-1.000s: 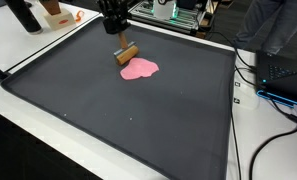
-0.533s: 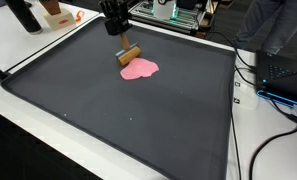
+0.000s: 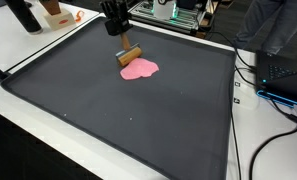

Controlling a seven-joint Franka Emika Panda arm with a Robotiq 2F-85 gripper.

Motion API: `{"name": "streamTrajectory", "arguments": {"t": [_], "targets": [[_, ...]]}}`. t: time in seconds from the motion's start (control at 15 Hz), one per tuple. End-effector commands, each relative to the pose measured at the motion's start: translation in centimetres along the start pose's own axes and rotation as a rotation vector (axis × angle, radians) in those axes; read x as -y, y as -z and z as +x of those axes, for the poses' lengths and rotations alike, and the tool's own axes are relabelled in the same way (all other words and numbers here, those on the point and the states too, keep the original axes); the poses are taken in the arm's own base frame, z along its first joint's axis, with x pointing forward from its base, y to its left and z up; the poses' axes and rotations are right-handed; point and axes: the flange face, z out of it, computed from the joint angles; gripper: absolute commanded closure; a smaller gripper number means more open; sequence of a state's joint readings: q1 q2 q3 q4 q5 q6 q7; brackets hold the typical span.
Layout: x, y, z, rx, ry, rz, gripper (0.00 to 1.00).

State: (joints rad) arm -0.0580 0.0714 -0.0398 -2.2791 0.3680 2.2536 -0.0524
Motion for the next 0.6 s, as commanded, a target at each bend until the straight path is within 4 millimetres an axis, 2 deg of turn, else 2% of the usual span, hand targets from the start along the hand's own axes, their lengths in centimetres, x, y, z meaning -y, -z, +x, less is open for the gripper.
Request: {"name": "streamTrajectory", "arguments": {"t": [0.0, 0.53], "targets": [[-0.02, -1.68, 0.5, 0.012, -0.04, 0.015, 0.77], [0.54, -1.61, 0.67, -0.002, -0.032, 0.031, 0.77]]}}
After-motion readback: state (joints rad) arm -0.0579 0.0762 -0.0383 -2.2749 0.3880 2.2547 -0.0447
